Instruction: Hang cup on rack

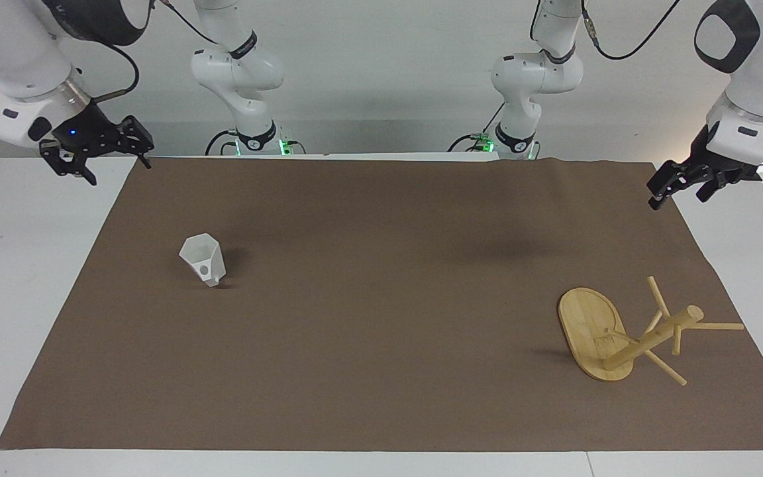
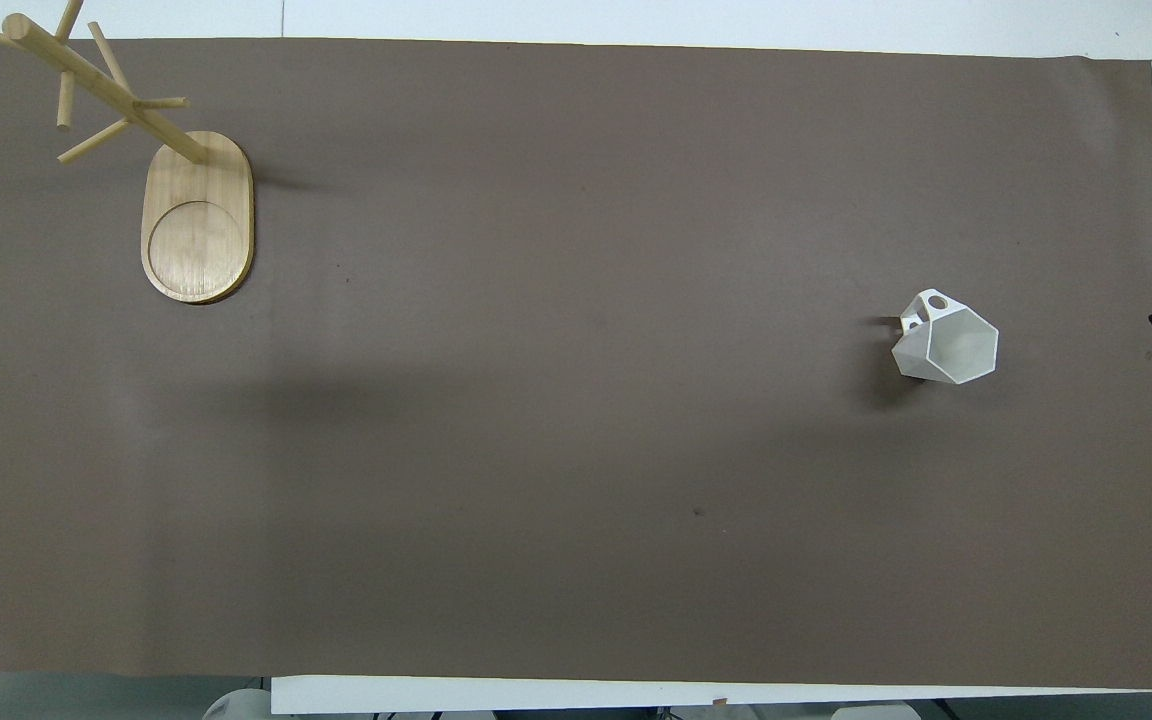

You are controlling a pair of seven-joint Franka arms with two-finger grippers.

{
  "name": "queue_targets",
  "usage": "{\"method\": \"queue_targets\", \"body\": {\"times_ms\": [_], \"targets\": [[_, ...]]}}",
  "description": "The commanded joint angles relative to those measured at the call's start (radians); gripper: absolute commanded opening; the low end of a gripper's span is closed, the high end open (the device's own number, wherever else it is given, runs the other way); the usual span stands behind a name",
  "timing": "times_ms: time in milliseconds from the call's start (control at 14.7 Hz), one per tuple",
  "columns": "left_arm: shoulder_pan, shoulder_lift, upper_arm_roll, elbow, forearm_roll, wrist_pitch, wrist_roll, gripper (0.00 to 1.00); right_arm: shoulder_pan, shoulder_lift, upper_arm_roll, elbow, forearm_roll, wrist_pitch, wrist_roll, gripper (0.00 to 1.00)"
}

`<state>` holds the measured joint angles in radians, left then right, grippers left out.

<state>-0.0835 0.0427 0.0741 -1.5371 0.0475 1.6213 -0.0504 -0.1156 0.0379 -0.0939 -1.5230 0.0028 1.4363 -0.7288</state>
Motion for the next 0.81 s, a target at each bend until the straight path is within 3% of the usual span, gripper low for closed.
{"method": "queue_targets", "body": {"times_ms": [0, 407, 747], "targets": [[0.005, -0.023, -0.002, -0.029, -0.008, 0.011, -0.003, 1.00, -0.096, 0.098, 0.005, 0.056, 0.084, 0.041, -0.350, 1.00], [0.005, -0.023, -0.002, -0.029, -0.008, 0.011, -0.003, 1.00, -0.317, 0.330, 0.005, 0.023, 0.540, 0.066, -1.030, 1.00], [0.007, -0.023, -0.002, -0.029, -0.008, 0.011, -0.002, 1.00, -0.450, 0.523, 0.008, 0.003, 0.807, -0.066, -1.438, 1.00]]}}
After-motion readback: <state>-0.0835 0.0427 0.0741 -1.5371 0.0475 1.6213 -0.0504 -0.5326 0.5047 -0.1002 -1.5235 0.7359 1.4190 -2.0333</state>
